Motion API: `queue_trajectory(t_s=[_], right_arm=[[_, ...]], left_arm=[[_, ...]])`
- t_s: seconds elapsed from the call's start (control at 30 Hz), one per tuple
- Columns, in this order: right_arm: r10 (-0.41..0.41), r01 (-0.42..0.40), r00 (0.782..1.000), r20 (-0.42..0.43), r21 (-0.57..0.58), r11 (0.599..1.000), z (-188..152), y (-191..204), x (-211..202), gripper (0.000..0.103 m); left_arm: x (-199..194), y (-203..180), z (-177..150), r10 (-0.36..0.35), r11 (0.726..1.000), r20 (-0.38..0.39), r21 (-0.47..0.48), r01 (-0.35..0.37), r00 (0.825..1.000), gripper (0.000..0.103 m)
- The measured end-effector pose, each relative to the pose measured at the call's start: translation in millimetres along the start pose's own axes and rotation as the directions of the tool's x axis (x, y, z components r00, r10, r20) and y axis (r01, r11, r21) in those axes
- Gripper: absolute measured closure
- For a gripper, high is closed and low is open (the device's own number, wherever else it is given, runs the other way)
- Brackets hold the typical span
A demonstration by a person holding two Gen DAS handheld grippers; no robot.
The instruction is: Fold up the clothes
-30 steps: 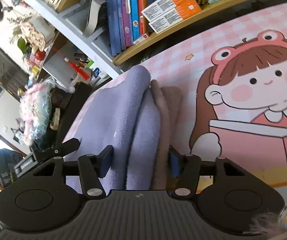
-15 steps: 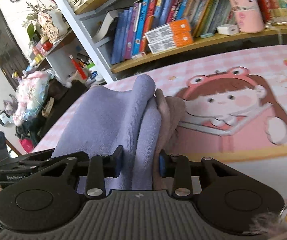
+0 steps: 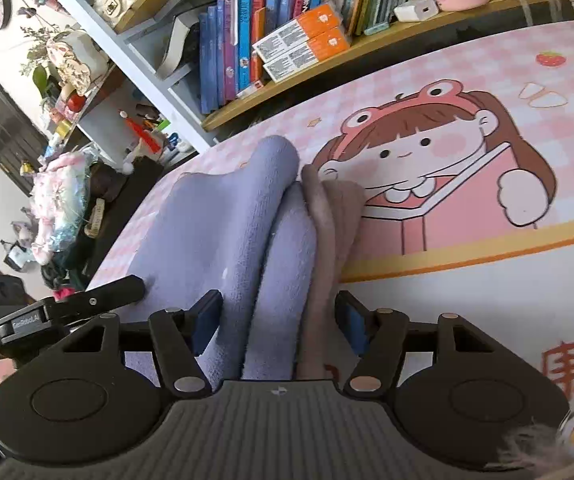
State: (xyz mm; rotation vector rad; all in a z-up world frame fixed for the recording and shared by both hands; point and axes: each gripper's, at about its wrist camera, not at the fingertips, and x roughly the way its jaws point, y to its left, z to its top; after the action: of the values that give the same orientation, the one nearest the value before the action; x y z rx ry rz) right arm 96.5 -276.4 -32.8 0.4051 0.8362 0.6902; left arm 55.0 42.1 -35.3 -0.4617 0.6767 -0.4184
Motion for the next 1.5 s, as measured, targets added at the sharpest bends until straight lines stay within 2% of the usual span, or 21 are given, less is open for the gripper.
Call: queue_trajectory(t_s=[0.13, 0.17, 0.27, 0.33, 0.53, 0.87, 0.97, 1.2, 1.33, 1.5], right_arm=[[0.025, -0.025, 1.000, -0.008, -0.005, 1.000, 0, 2, 5, 0.044], [0.034, -0.034, 0.999, -0.009, -0.001, 0.999, 0, 1, 6, 0.048], [0.057, -0.057, 0.998, 0.009, 0.008, 0.998, -3, 0, 5, 0.063], [0.065, -0.064, 0.997, 0.034, -0.011, 0.998, -5, 2, 2, 0.068], [0.088, -0.072, 0.989, 0.122, -0.131, 0.989, -3, 20, -9, 0.070], [0.118, -0.088, 0.977, 0.180, -0.169, 0.982, 51, 31, 17, 0.070], [0.114, -0.086, 0.977, 0.179, -0.156, 0.984, 74, 31, 36, 0.070], [0.067, -0.050, 0.984, 0.163, -0.105, 0.993, 120, 21, 95, 0.070], [0.043, -0.033, 0.987, 0.155, -0.067, 0.997, 137, 10, 123, 0.070], [0.014, -0.011, 0.989, 0.144, -0.019, 1.000, 159, -5, 158, 0.070]], left_arm=[[10, 1, -3, -0.039, 0.999, -0.024, -0.031, 0.039, 0.999, 0.025], [10, -2, -4, -0.034, 0.999, -0.021, -0.011, 0.034, 0.999, 0.029], [8, -16, -8, -0.008, 0.998, -0.002, 0.068, 0.008, 1.000, 0.033], [3, -25, -10, -0.005, 0.992, 0.032, 0.128, 0.000, 0.999, 0.034], [-8, -37, -3, -0.023, 0.978, 0.098, 0.207, 0.002, 0.995, 0.034], [11, -14, 58, -0.030, 0.989, 0.141, 0.149, 0.009, 0.990, 0.034], [28, 5, 83, -0.028, 0.994, 0.142, 0.110, 0.012, 0.990, 0.034], [76, 51, 135, 0.027, 1.000, 0.127, 0.003, -0.028, 0.992, 0.036], [102, 71, 151, 0.061, 0.998, 0.127, -0.030, -0.058, 0.990, 0.036], [126, 95, 165, 0.061, 0.994, 0.130, -0.093, -0.050, 0.990, 0.037]])
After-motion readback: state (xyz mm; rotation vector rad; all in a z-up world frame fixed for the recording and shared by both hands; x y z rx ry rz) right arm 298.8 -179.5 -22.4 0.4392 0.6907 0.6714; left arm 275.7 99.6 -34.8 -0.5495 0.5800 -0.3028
